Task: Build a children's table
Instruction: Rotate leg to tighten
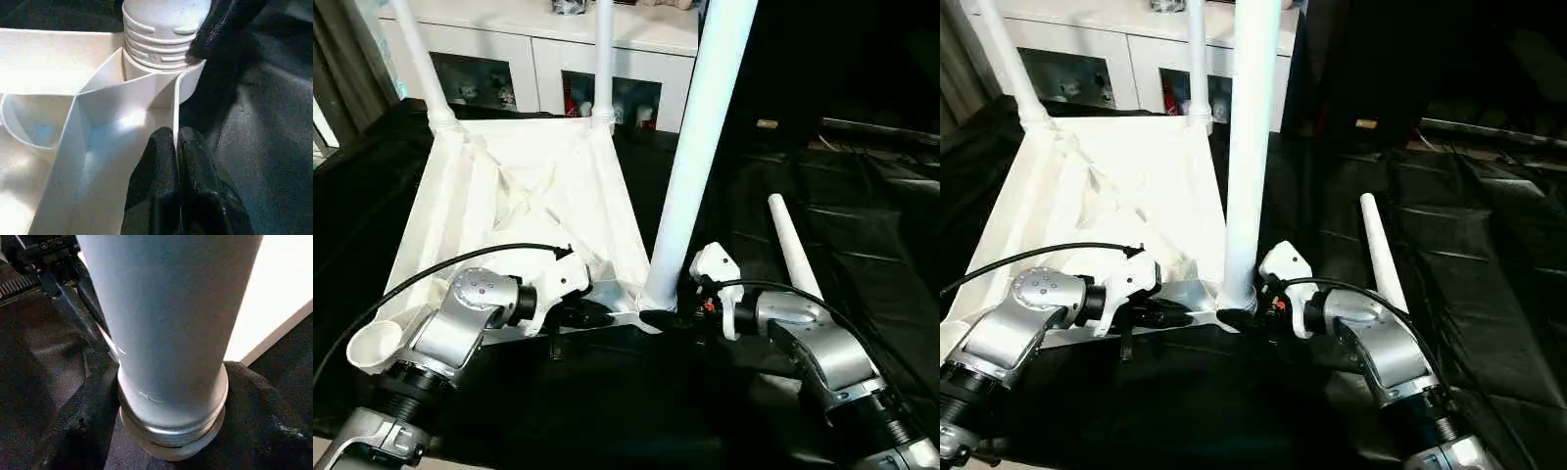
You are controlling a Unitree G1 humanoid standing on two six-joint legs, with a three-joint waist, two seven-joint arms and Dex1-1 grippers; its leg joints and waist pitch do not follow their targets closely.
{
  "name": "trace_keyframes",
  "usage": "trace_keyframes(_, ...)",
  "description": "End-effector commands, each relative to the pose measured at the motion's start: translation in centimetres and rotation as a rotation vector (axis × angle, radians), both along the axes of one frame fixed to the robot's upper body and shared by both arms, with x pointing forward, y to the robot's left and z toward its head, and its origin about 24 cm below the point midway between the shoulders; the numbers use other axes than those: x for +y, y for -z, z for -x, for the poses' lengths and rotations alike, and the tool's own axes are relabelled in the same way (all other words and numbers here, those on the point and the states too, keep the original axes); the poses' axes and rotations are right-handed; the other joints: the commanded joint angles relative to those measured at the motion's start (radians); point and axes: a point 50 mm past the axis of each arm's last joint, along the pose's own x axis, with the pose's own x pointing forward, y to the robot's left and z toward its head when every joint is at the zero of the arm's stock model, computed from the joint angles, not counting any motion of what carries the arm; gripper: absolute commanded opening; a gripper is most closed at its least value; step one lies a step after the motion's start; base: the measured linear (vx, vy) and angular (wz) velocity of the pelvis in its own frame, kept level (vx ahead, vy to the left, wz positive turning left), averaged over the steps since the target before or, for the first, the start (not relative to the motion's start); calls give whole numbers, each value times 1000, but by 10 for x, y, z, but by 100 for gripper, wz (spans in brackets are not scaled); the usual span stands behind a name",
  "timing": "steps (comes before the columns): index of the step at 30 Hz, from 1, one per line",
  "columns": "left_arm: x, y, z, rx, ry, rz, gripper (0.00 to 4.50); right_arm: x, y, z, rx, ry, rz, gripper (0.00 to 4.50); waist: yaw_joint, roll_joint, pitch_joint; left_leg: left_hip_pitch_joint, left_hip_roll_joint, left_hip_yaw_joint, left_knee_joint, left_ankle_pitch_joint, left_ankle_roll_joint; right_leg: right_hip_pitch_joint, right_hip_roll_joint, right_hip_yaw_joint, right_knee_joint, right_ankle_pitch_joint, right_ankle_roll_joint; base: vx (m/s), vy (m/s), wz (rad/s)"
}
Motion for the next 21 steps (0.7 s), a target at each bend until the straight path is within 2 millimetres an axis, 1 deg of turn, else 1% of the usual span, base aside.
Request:
trace_keyframes(1, -9, -3, 4, -2, 48, 54, 0, 0, 1, 0, -4, -3, -2, 286, -1, -1, -58, 25, -8, 17, -54, -215, 3, 30, -13, 7, -58, -57, -197, 0, 0, 0)
trace_keyframes(6, -9, -2, 5, 2, 47, 53, 0, 1, 4, 1, -2, 22, -8, 279, -1, -2, -58, 26, -8, 17, -53, -217, 3, 30, -13, 7, -58, -54, -200, 0, 0, 0)
trace_keyframes(9, -11, -1, 3, -3, 22, 56, 0, 1, 8, -1, 9, 89, -32, 277, -2, -1, -57, 25, -8, 17, -54, -231, -2, 29, -13, 7, -59, -71, -199, 0, 0, 0)
trace_keyframes(11, -14, 2, -1, -17, -11, 44, 0, 2, 13, -4, 29, 169, -57, 277, -6, 2, -54, 25, -8, 16, -58, -264, -13, 27, -14, 7, -63, -118, -194, 0, 0, 0)
trace_keyframes(12, -17, 4, -6, -33, -56, 31, 0, 3, 17, -6, 36, 221, -65, 277, -11, 1, -51, 26, -9, 16, -60, -299, -23, 22, -15, 8, -68, -169, -186, 0, 0, 0)
trace_keyframes(13, -20, 5, -9, -44, -86, 26, 0, 4, 20, -7, 43, 266, -69, 277, -12, 0, -49, 29, -8, 15, -63, -333, -34, 21, -17, 8, -75, -227, -176, 0, 0, 0)
trace_keyframes(14, -23, 7, -13, -48, -132, 21, 0, 6, 24, -9, 57, 319, -74, 277, -13, 0, -48, 31, -8, 13, -64, -346, -40, 21, -19, 8, -77, -253, -169, 0, 0, 0)
trace_keyframes(15, -29, 10, -17, -58, -171, 13, 0, 8, 28, -12, 63, 395, -71, 277, -18, 0, -48, 30, -9, 12, -66, -365, -49, 18, -20, 9, -80, -288, -159, 0, 0, 0)
trace_keyframes(16, -42, 14, -21, -60, -219, 2, 0, 13, 36, -17, 93, 540, -73, 277, -21, 0, -47, 34, -9, 12, -66, -384, -57, 12, -20, 10, -85, -320, -153, 0, 0, 0)
trace_keyframes(17, -50, 16, -23, -62, -244, -4, 0, 15, 38, -20, 101, 598, -75, 277, -23, -1, -47, 33, -10, 10, -67, -391, -62, 12, -21, 9, -86, -339, -150, 0, 0, 0)
trace_keyframes(18, -50, 16, -23, -62, -244, -4, 0, 15, 38, -20, 101, 598, -75, 276, -26, -2, -47, 31, -11, 6, -69, -397, -68, 15, -22, 7, -88, -367, -139, 0, 0, 0)
trace_keyframes(19, -63, 20, -25, -49, -286, -6, 0, 21, 41, -25, 129, 689, -85, 276, -26, 0, -48, 30, -11, 5, -70, -399, -68, 16, -22, 6, -91, -371, -128, 0, 0, 0)
trace_keyframes(20, -64, 20, -25, -48, -288, -7, 0, 21, 41, -25, 131, 692, -86, 276, -27, 1, -48, 30, -10, 5, -69, -401, -68, 14, -22, 6, -90, -366, -126, 0, 0, 0)
trace_keyframes(21, -71, 21, -25, -53, -301, -10, 0, 25, 42, -27, 139, 719, -91, 276, -28, 0, -47, 31, -12, 5, -69, -412, -63, 12, -19, 6, -93, -369, -121, 0, 0, 0)
